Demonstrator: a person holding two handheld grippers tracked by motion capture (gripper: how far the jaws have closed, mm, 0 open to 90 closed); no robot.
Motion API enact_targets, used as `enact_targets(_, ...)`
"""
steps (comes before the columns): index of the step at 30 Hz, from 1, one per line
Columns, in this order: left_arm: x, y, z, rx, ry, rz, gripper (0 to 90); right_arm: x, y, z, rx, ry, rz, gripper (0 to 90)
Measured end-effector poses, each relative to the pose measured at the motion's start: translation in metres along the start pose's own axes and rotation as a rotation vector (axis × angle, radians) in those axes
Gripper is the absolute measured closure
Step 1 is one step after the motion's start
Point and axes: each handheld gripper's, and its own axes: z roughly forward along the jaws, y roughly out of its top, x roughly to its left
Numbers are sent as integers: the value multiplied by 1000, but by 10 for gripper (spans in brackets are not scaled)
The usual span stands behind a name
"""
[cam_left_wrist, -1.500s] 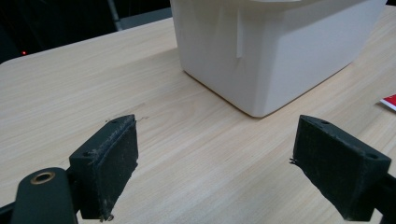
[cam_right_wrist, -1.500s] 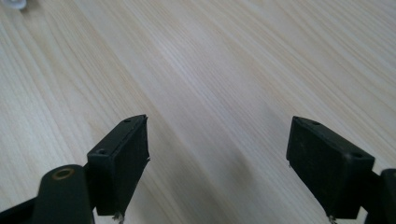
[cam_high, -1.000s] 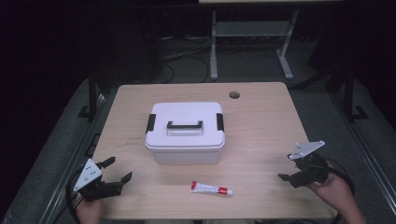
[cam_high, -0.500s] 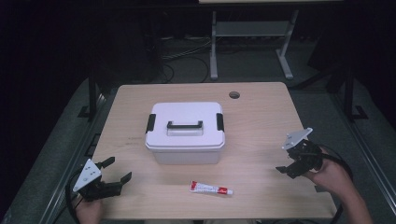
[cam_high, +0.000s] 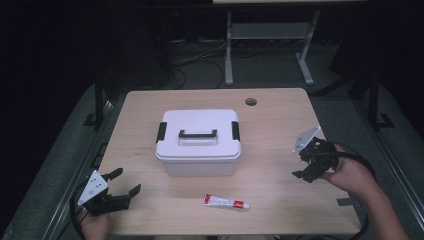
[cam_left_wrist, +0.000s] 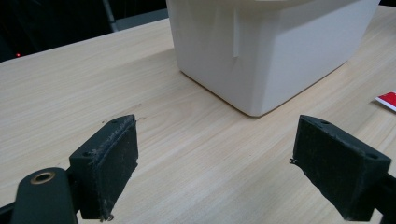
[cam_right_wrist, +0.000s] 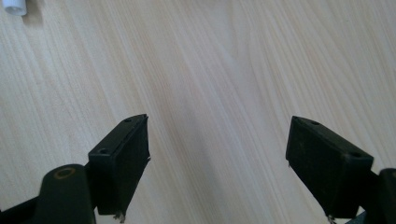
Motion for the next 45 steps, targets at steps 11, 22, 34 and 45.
enact_targets(11,2,-1,-1,-5,1,-4,135,-4,20,-1,28,20,-57,209)
enact_targets(22,2,-1,-2,-7,3,-4,135,-3,40,-6,48,14,-119,214)
enact_targets(34,3,-1,-3,-14,6,-9,135,0,69,-15,75,14,-182,214)
enact_targets(45,3,-1,-4,-14,7,-11,135,1,93,-22,107,20,-229,215)
